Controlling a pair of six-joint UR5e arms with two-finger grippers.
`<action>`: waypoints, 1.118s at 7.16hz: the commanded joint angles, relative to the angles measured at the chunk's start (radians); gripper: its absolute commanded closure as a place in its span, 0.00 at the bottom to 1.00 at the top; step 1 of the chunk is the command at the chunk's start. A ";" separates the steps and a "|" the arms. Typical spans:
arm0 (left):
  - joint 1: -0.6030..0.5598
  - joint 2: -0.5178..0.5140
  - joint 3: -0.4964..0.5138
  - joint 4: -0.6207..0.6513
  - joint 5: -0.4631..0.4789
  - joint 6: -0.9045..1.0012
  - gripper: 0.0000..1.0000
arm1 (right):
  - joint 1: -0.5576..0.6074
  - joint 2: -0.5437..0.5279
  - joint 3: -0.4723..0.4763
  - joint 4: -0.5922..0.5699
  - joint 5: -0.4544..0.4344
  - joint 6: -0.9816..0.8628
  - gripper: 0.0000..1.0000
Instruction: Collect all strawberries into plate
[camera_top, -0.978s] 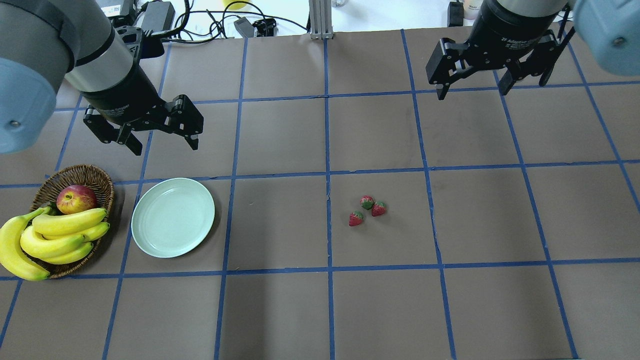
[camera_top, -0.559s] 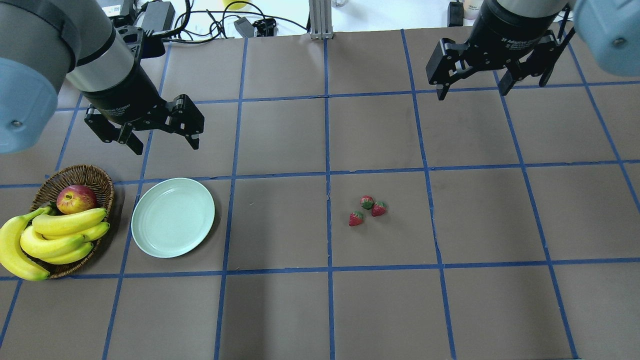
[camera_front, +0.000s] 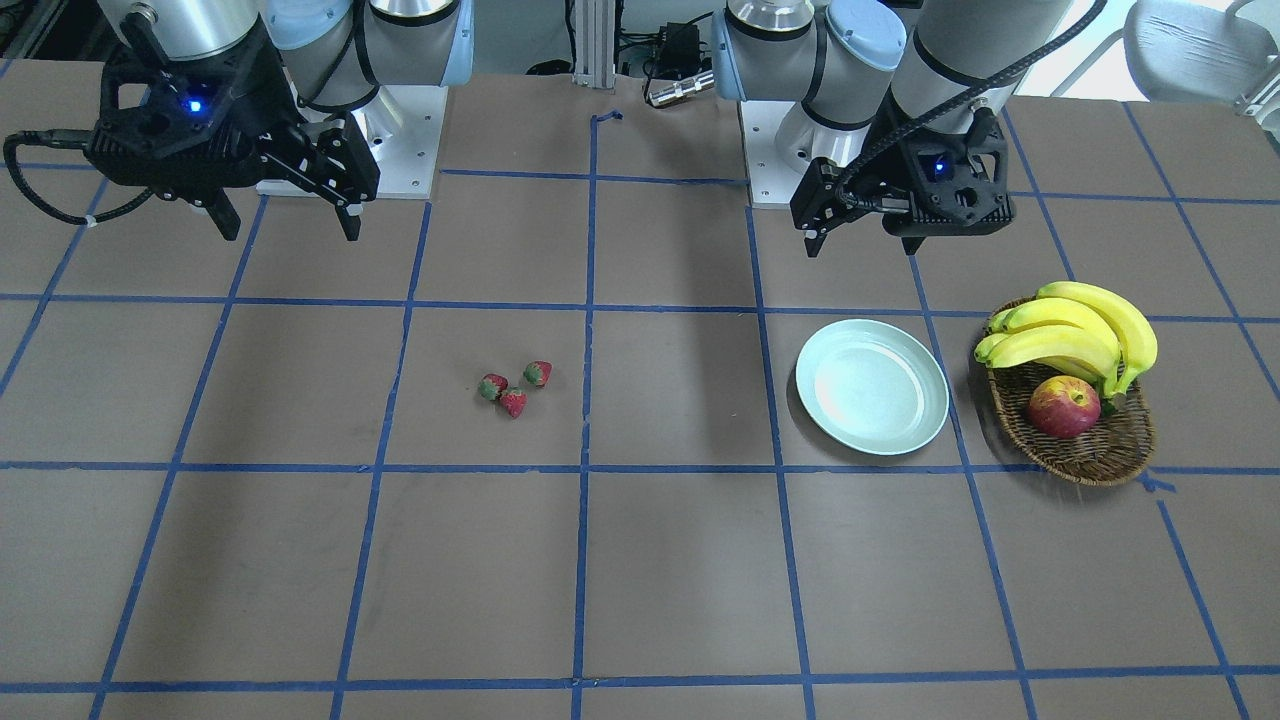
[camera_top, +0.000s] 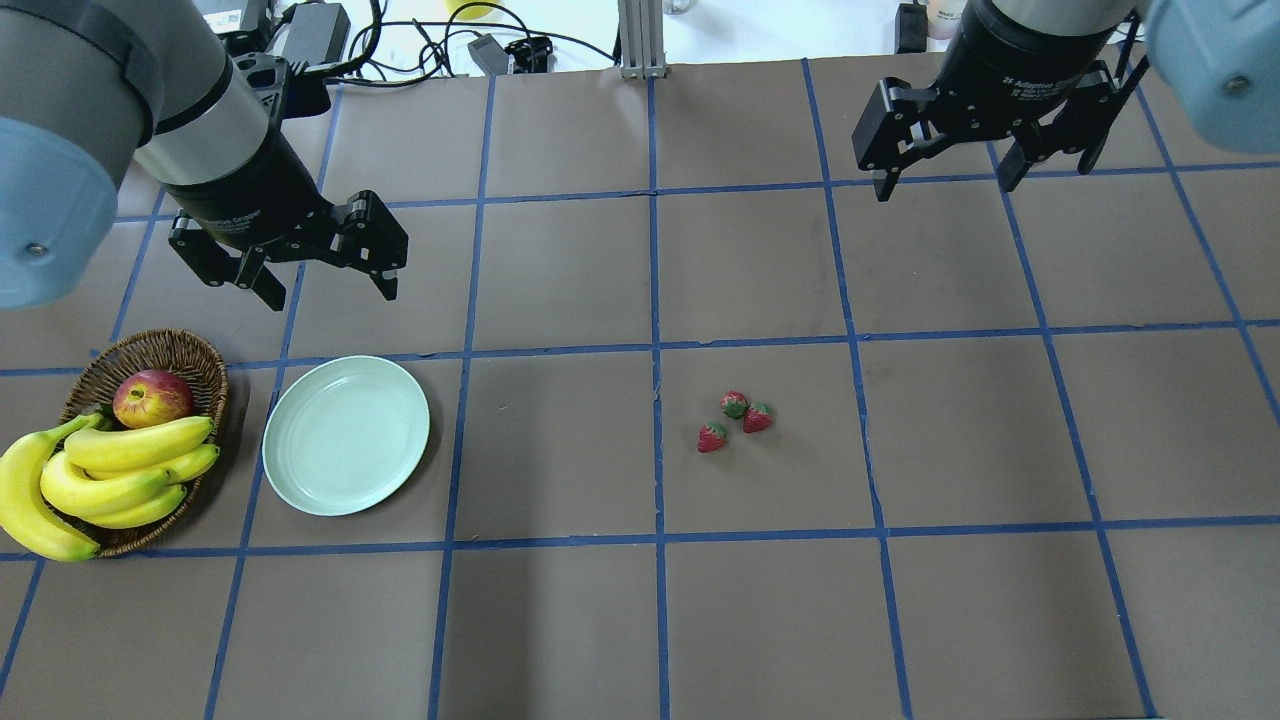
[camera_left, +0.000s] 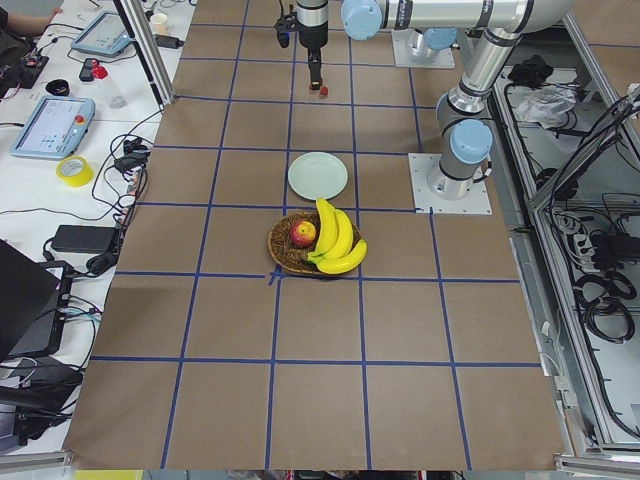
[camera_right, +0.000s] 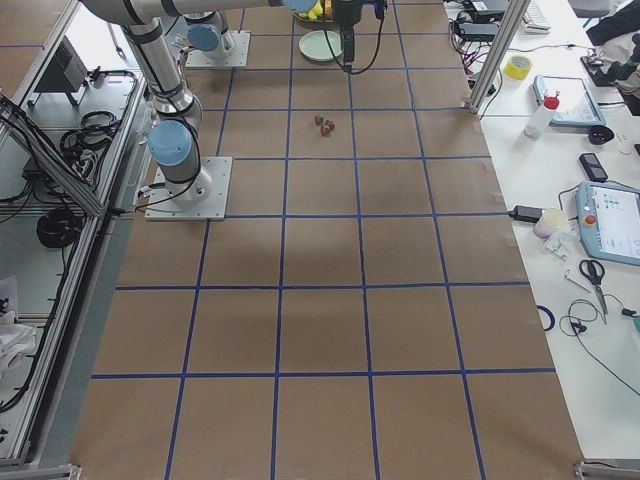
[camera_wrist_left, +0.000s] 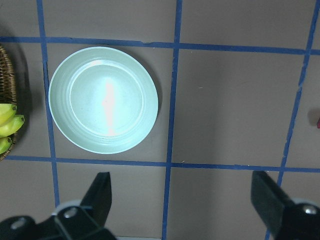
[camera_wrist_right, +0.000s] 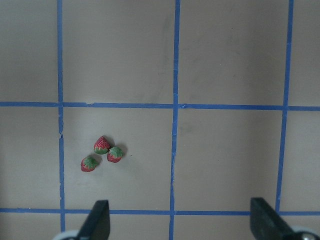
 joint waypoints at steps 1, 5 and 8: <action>0.000 -0.001 -0.003 0.000 -0.001 0.000 0.00 | 0.011 0.032 0.001 -0.010 -0.006 0.017 0.00; 0.000 -0.003 -0.005 -0.002 -0.001 0.000 0.00 | 0.071 0.184 0.013 -0.121 0.014 0.294 0.00; -0.002 0.002 -0.005 -0.008 -0.007 0.000 0.00 | 0.180 0.258 0.135 -0.312 0.005 0.559 0.00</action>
